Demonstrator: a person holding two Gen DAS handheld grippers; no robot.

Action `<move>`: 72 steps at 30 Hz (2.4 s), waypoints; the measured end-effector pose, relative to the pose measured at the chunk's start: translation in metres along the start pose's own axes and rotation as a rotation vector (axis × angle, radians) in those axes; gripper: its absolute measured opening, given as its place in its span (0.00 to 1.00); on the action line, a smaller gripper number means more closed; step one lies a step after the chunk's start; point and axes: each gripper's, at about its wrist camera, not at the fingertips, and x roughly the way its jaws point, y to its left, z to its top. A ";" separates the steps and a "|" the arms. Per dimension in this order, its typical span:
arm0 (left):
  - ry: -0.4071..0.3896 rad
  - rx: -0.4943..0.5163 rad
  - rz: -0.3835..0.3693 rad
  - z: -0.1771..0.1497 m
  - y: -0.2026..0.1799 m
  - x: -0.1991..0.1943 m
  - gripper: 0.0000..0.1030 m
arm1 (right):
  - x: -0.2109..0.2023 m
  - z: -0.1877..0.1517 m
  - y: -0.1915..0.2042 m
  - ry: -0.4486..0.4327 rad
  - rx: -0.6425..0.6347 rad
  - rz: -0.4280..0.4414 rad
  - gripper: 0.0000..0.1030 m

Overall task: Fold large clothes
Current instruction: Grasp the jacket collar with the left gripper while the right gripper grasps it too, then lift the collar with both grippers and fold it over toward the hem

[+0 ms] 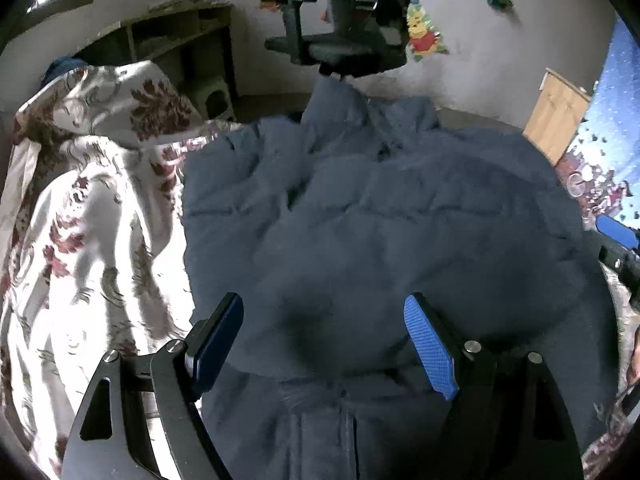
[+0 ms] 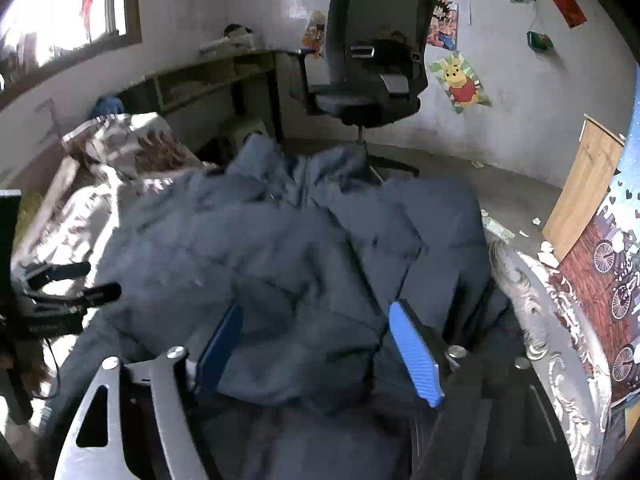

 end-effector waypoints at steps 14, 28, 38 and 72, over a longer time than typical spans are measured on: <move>-0.078 -0.145 -0.013 0.112 0.086 -0.071 0.77 | -0.009 0.117 0.001 0.038 0.178 0.097 0.84; -0.089 -0.326 -0.119 0.204 0.079 0.093 0.77 | 0.198 0.202 -0.095 0.227 0.406 0.155 0.83; -0.046 -0.381 -0.039 0.244 0.064 0.179 0.76 | 0.307 0.204 -0.142 0.333 0.559 0.145 0.61; -0.139 -0.130 -0.441 0.125 0.060 0.011 0.01 | 0.078 0.122 -0.076 -0.034 0.179 0.371 0.08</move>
